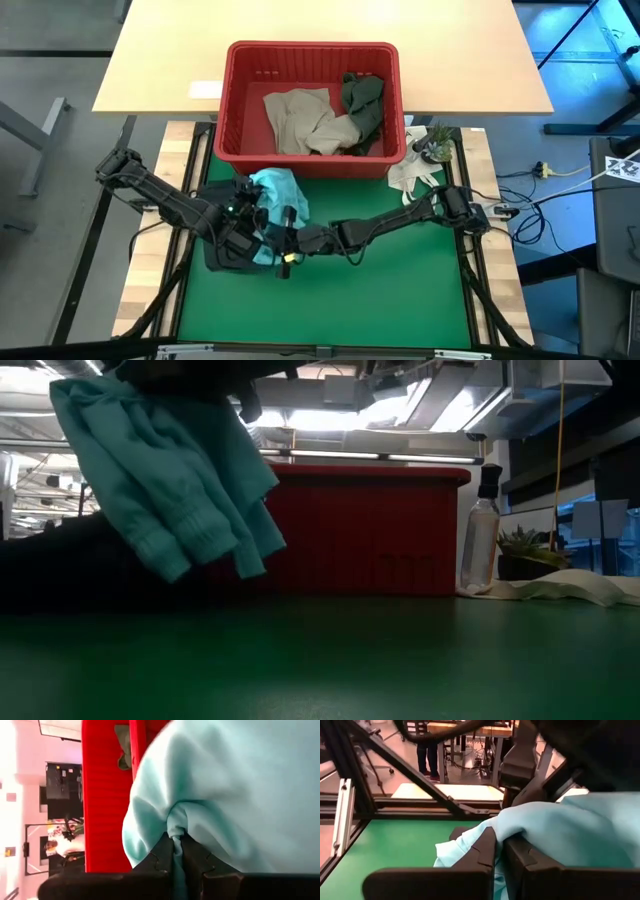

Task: Fold Laundry from Bin
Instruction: Stack the folded blue shorts on top of the folded black shorts

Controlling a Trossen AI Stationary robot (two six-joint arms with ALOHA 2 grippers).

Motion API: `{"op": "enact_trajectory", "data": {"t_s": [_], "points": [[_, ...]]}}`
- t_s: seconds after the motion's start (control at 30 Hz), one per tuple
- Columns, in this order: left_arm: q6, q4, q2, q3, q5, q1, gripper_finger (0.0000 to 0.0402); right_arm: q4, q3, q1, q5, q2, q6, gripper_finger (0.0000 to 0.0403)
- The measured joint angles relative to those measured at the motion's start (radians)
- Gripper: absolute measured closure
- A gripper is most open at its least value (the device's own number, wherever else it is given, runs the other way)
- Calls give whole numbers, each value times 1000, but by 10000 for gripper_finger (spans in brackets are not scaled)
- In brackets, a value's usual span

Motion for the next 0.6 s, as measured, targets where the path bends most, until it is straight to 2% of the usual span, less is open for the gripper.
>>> {"op": "enact_trajectory", "data": {"t_s": [0.33, 0.6], "points": [[-2, -71, -5, 0, 18, -55, 392, -7, 4, -19, -70, 0, -10, 386], [-3, -71, -5, 0, -88, -41, 392, 34, 5, -33, -76, 0, -56, 386]]}}
